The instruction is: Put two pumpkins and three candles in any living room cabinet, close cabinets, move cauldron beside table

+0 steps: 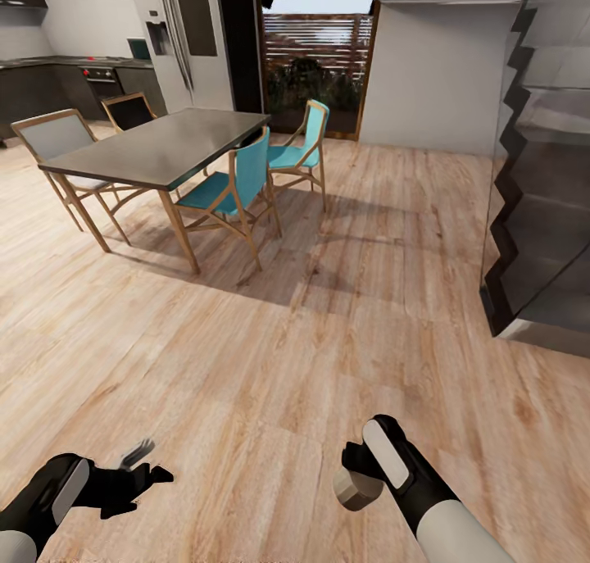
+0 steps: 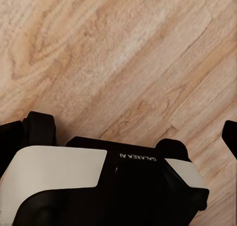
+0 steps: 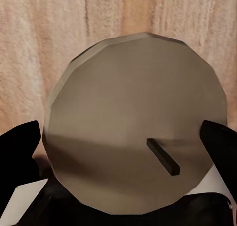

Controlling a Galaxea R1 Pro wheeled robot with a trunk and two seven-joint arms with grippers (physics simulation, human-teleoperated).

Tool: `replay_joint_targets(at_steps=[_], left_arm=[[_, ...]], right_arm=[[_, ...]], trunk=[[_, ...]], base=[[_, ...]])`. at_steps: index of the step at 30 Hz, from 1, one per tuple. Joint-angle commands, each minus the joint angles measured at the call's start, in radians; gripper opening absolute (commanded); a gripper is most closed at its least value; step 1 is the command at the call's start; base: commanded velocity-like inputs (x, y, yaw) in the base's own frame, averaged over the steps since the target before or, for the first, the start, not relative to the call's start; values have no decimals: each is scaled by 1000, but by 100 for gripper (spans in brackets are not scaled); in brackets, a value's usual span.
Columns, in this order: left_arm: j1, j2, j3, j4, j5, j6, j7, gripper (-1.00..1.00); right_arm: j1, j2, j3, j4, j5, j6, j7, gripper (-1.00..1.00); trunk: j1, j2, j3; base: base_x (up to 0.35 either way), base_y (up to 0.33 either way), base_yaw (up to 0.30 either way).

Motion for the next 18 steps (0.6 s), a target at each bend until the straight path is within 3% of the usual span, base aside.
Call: replay_joint_targets(at_steps=[1, 6, 11, 16, 17, 18], left_arm=[[0, 0, 0, 0, -1, 0, 0, 100], [0, 0, -1, 0, -3, -1, 0, 100], [0, 0, -3, 0, -6, -37, 21, 100], [-1, 0, 1, 0, -3, -89, 221, 100], [-1, -1, 1, 0, -2, -109, 272, 100], [0, -14, 1, 0, 1, -147, 378, 100]], right_arm=[[0, -1, 0, 0, -2, 0, 1, -100], [0, -4, -2, -1, -2, -6, 2, -100], [-1, -7, 0, 0, 0, -84, 2, -100], [-2, -10, 8, 7, 34, -114, 3, -100], [-2, -10, 10, 15, 50, -115, 3, -100], [-2, -9, 12, 31, 77, -117, 3, -100]], trunk=[[-4, 7, 2], [-23, 42, 13], [-42, 77, 29], [-61, 112, 44], [-65, 119, 47], [-69, 126, 50]], base=[[0, 0, 209], [0, 0, 132], [0, 0, 15], [0, 0, 2], [0, 0, 0], [0, 0, 0]])
